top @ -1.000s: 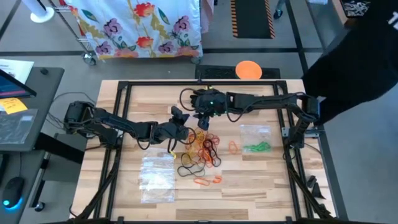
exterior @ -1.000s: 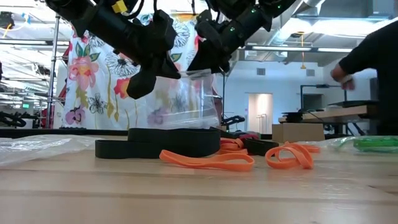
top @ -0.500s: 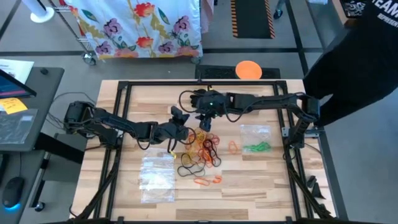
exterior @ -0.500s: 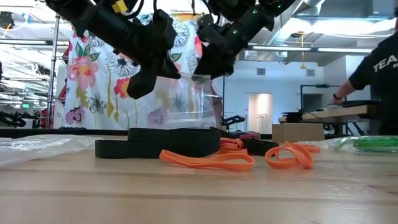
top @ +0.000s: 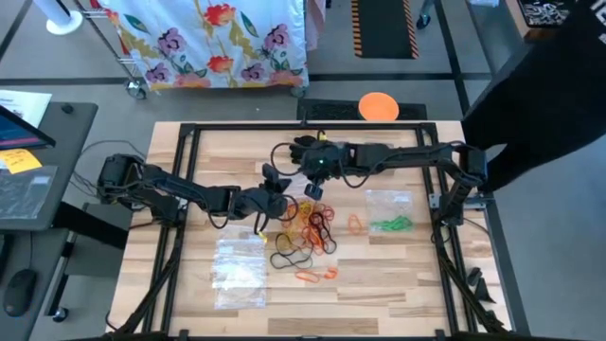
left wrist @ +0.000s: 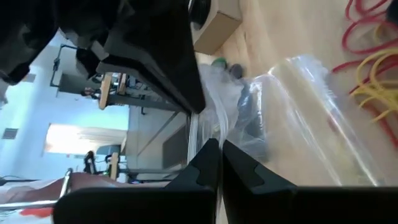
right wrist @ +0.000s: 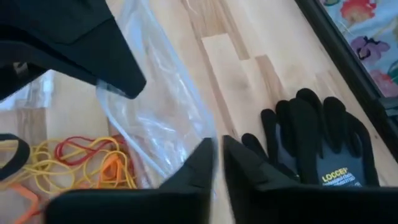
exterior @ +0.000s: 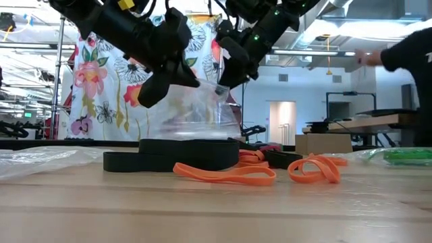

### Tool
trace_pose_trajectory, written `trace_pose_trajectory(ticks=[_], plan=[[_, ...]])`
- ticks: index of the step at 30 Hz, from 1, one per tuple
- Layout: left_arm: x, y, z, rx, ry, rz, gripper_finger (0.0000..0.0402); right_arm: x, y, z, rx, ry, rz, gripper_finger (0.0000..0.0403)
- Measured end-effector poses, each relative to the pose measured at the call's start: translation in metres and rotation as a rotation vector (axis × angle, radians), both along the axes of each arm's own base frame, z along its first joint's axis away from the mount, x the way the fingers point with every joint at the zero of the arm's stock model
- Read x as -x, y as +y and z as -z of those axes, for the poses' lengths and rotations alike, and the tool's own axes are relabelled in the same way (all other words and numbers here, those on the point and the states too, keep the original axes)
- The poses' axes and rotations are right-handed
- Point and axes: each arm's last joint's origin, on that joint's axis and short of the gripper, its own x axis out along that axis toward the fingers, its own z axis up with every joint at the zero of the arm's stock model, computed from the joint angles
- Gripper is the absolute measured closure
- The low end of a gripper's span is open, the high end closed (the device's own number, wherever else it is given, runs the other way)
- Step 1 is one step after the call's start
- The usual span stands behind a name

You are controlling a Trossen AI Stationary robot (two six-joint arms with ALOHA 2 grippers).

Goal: Sort rubber bands
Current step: Put the orange rubber band into the transparent zip bag

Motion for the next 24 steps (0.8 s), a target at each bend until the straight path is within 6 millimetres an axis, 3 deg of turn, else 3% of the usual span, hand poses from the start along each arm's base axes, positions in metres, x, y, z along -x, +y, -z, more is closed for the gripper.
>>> trace_pose_trajectory(ticks=[8,14,24], plan=[[-0.001,0.002,0.001,0.081,-0.017,0.061,0.0401,-0.006,0.001,-0.006,0.026,-0.083,-0.01,0.0401],[0.001,0.003,0.004,0.095,-0.014,0.004,0.0401,-0.007,0.0,-0.011,0.042,-0.122,-0.008,0.0402],[-0.001,0.0,0.005,0.232,-0.05,0.083,0.0401,-0.012,0.006,-0.017,0.184,-0.157,0.065,0.0402]])
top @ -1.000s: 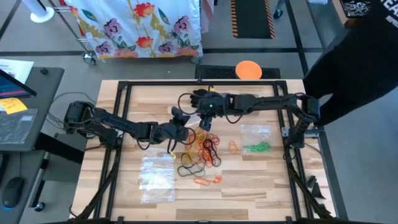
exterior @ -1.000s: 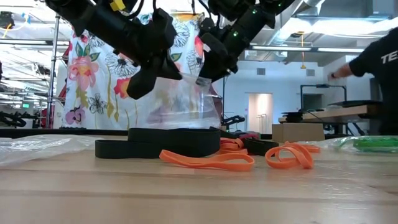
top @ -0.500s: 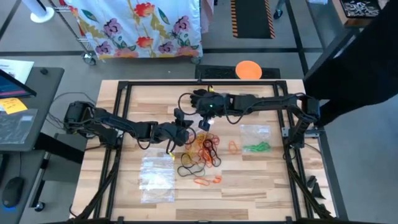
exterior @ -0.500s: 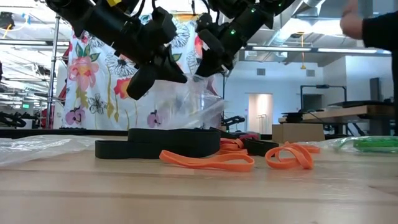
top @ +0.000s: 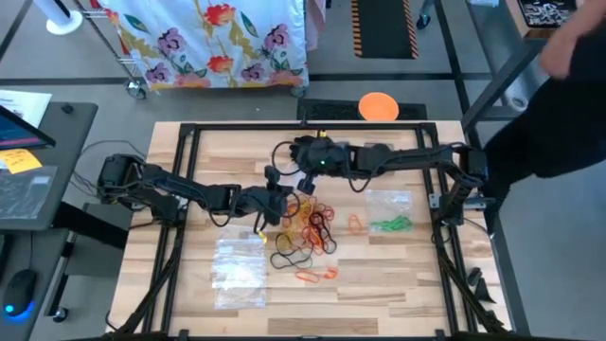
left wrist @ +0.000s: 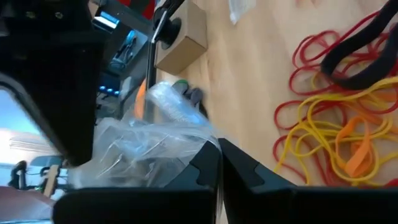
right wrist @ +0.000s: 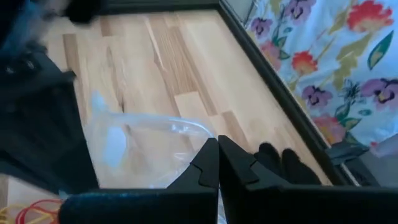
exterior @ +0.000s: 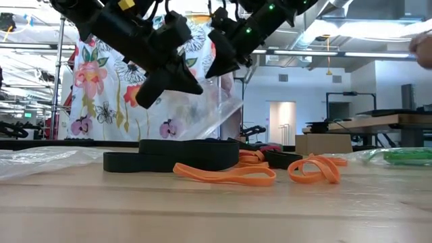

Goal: Sort rubber bands
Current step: Put the orange rubber band into the transparent zip bag

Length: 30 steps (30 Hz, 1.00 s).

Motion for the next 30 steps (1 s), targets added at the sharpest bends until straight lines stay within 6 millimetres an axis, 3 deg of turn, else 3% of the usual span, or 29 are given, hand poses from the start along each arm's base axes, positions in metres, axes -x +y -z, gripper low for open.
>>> trace_pose_trajectory(ticks=[10,15,19,25,30], plan=[[0.0,-0.001,0.0,0.034,-0.01,0.017,0.0401,0.0,0.002,0.0,0.011,0.005,-0.006,0.0403],[0.001,0.002,-0.001,-0.032,-0.015,-0.082,0.0396,0.001,0.0,0.001,-0.001,0.02,-0.009,0.0403],[0.001,0.002,-0.001,0.025,-0.053,-0.11,0.0357,0.002,-0.006,0.001,-0.033,0.009,-0.008,0.0403],[0.001,0.005,-0.001,0.193,-0.164,-0.217,0.0261,0.004,-0.016,0.001,-0.042,0.005,0.015,0.0403],[0.003,0.002,-0.003,0.097,-0.166,-0.286,0.0215,0.006,-0.021,0.001,-0.039,0.011,0.026,0.0403]])
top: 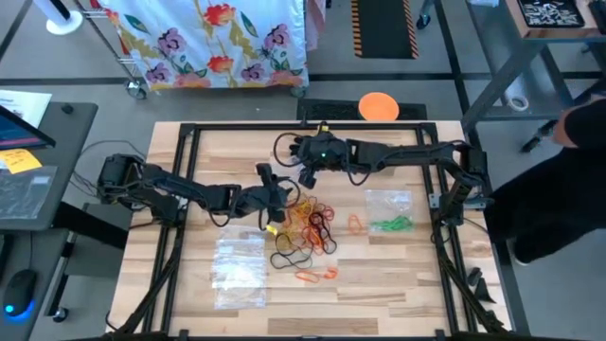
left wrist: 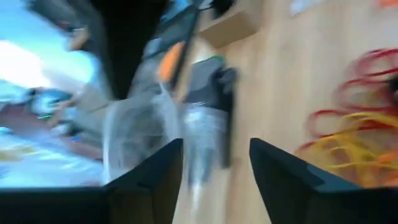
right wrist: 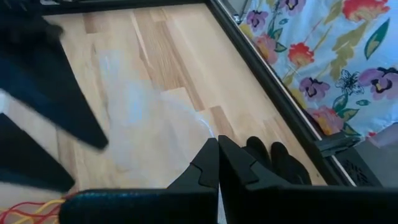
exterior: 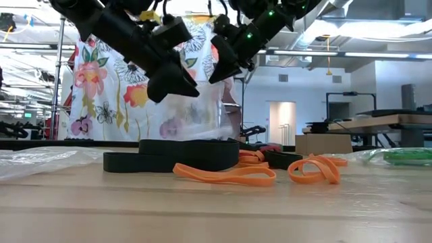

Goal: Sort rubber bands
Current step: Put the orange rubber band into the transparent zip bag

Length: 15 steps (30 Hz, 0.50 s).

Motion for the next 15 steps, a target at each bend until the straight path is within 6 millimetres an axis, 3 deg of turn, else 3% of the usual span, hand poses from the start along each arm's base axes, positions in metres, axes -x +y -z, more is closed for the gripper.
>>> trace_pose_trajectory(ticks=[4,7,12,15], plan=[[0.005,-0.008,-0.009,-0.176,0.03,-0.138,0.0211,0.005,-0.006,-0.006,0.017,0.003,0.014,0.0403],[0.012,-0.02,-0.021,-0.192,-0.022,-0.16,0.021,0.013,-0.011,-0.013,0.052,0.01,0.039,0.0403],[0.029,-0.034,-0.034,-0.071,-0.121,-0.137,0.021,0.035,-0.02,-0.015,0.053,-0.013,0.088,0.0403],[0.04,-0.03,-0.032,0.167,-0.15,-0.094,0.021,0.053,-0.021,-0.007,0.045,-0.05,0.125,0.0403]])
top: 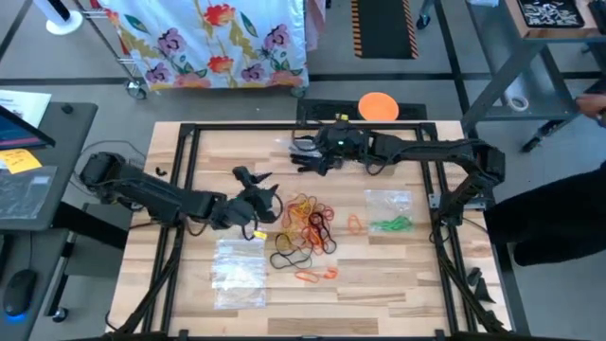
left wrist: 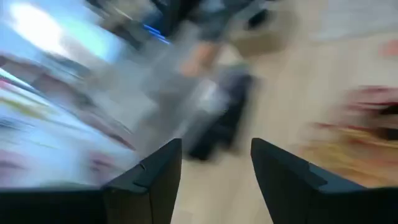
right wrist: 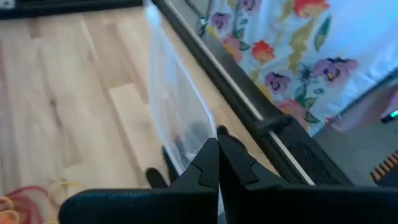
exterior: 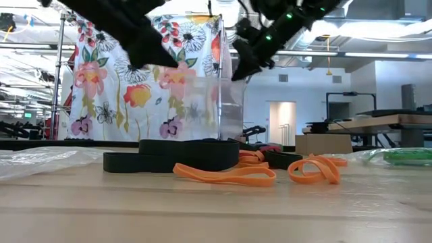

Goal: Sort rubber bands
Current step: Put the orange rubber band into the transparent zip bag

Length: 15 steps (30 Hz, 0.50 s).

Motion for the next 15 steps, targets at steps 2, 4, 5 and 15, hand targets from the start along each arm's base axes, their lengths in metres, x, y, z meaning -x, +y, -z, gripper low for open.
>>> trace_pose_trajectory(ticks=[2,4,5,15], plan=[[0.0,0.003,0.006,0.187,0.003,0.092,0.021,0.011,0.002,0.005,-0.003,-0.03,0.024,0.0403],[-0.002,0.003,0.013,0.324,-0.008,0.19,0.021,0.02,0.008,0.01,-0.015,-0.049,0.026,0.0403],[-0.004,0.002,0.018,0.373,-0.016,0.238,0.021,0.023,0.012,0.013,-0.021,-0.059,0.025,0.0403],[-0.035,-0.008,0.077,0.478,0.07,0.363,0.021,0.025,0.037,0.025,-0.025,-0.066,0.042,0.0403]])
